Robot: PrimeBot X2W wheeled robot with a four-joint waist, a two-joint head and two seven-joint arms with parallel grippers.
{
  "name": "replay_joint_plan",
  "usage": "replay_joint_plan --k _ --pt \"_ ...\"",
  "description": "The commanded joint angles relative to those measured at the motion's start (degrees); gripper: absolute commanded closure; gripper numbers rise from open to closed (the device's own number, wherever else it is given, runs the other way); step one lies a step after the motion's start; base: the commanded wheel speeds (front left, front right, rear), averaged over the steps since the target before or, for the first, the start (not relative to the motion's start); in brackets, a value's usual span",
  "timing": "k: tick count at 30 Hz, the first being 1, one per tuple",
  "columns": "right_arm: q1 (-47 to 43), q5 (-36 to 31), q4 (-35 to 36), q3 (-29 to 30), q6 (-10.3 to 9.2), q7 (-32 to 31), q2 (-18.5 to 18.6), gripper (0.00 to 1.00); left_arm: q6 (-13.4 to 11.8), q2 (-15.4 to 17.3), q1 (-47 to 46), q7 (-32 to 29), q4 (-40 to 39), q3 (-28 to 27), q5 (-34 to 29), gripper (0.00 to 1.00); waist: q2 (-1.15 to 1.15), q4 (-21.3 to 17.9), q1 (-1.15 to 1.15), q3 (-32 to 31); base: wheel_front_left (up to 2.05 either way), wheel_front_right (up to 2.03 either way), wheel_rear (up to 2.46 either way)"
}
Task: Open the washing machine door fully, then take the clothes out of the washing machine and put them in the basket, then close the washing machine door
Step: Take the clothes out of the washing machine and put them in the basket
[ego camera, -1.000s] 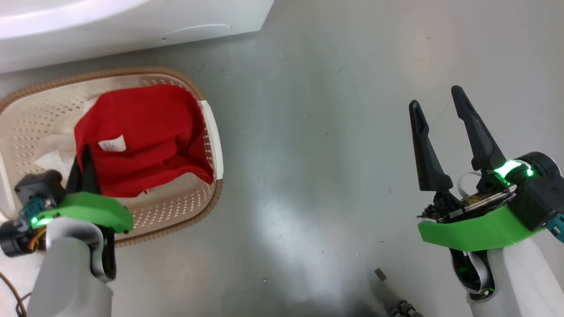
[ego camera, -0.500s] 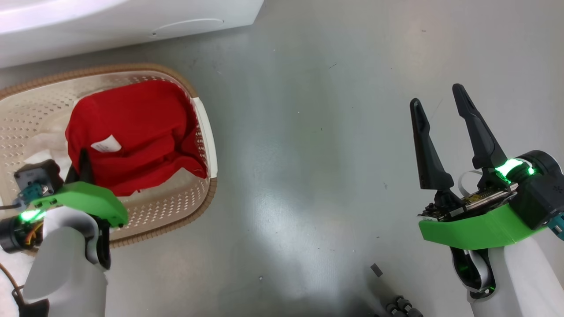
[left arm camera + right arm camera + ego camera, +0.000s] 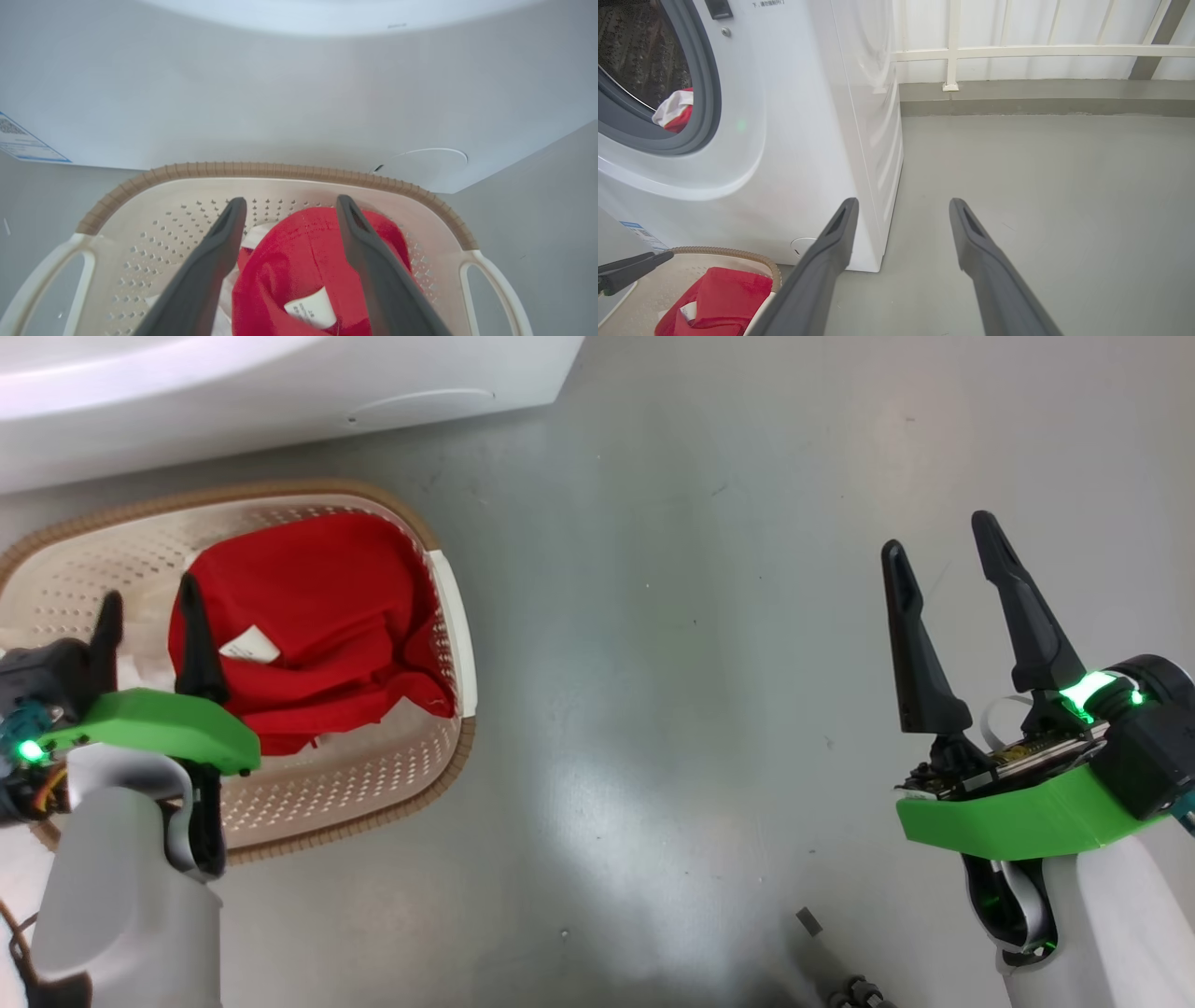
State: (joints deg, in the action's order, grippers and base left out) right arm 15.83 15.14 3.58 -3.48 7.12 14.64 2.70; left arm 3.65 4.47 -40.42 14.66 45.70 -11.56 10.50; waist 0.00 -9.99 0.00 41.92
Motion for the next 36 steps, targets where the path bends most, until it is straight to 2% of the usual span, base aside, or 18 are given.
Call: replay_joint_plan --k 1,7,17,25,36 --pt "-0.51 0.15 1.12 -0.78 0.36 0.36 0.18 0.0 0.5 1.15 3.48 0.33 -3.72 -1.6 -0.68 0.0 0.0 0.26 0.0 -0.47 0.0 0.0 0.0" --pt "-1.18 -0.22 0.74 -0.56 0.36 0.36 0.18 0.0 0.97 -0.64 9.21 0.33 -15.42 -1.95 -1.34 0.0 0.0 1.0 0.0 -2.86 0.0 0.0 0.0" --pt "-2.49 -1.98 0.29 -0.33 0.36 0.36 0.18 0.0 2.39 -1.55 17.36 0.34 -29.38 3.24 1.91 0.0 0.0 1.81 0.0 -8.29 0.0 0.0 0.0" --pt "-5.08 -3.52 -0.43 0.58 0.36 0.36 0.18 0.0 -0.65 -1.58 24.57 0.34 -37.98 8.78 4.61 0.0 0.0 2.51 0.0 -15.07 0.0 0.0 0.0" --pt "-9.78 -4.79 -0.95 1.79 0.36 0.36 0.18 0.0 -3.46 -1.58 32.48 0.34 -44.95 11.02 6.52 0.0 0.0 2.69 0.0 -23.65 0.0 0.0 0.0"
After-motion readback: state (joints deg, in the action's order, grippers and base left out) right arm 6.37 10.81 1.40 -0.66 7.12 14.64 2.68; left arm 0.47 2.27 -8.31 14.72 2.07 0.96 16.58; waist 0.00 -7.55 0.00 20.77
